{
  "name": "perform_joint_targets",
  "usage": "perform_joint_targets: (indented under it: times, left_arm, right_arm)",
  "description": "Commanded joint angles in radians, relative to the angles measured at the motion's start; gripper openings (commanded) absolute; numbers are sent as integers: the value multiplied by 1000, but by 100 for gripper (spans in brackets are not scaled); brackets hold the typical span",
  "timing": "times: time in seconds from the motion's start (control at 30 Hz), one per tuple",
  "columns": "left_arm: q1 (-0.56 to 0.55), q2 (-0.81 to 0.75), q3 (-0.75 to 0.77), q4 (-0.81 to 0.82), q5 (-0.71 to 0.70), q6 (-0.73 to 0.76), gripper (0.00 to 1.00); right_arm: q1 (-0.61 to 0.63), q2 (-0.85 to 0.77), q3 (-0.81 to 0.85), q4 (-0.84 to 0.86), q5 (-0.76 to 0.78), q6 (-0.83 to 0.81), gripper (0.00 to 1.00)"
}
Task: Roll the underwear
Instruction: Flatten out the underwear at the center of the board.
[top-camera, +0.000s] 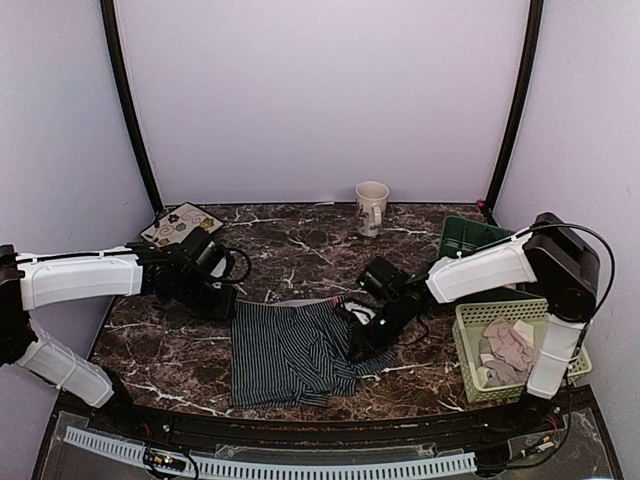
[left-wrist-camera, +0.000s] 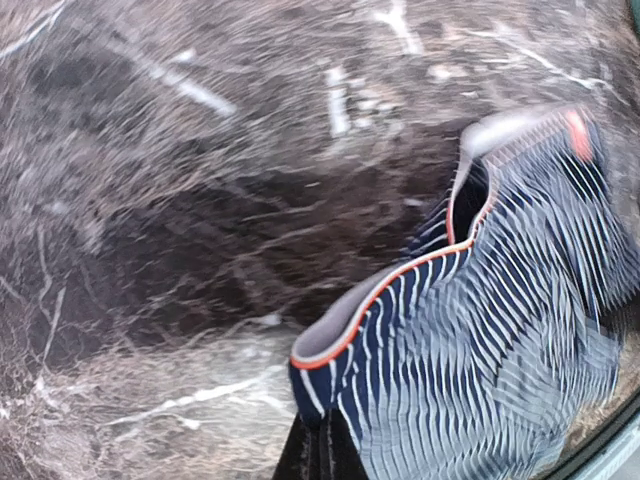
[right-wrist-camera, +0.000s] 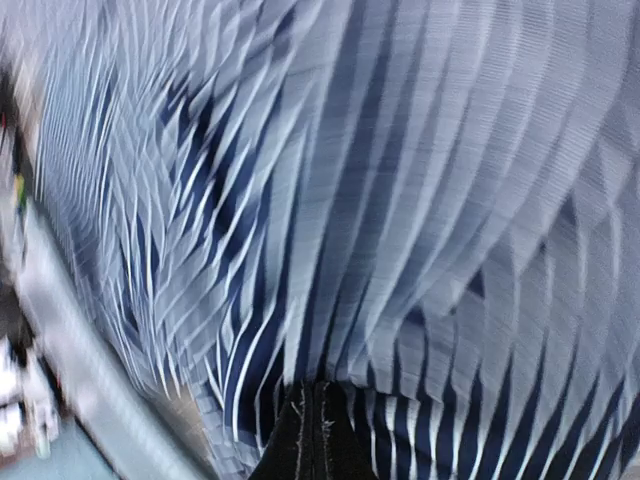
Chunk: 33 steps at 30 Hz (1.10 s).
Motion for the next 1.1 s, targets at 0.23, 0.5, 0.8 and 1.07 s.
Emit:
perform_joint_targets:
  times: [0.23, 0.5, 0.8, 1.07]
  left_arm:
    - [160, 60, -63, 21, 85, 55, 0]
    - [207, 136, -16, 25, 104, 87, 0]
    - [233, 158, 4, 35, 137, 131, 0]
    - [243, 159, 3, 56, 161, 137, 0]
  right_arm:
    - [-49, -128, 53, -81, -33, -18, 19]
    - [-133, 32, 210, -97, 104, -55, 25]
    - [-133, 188, 310, -91, -44, -9, 32]
    - [-135, 222, 304, -17, -118, 67, 11]
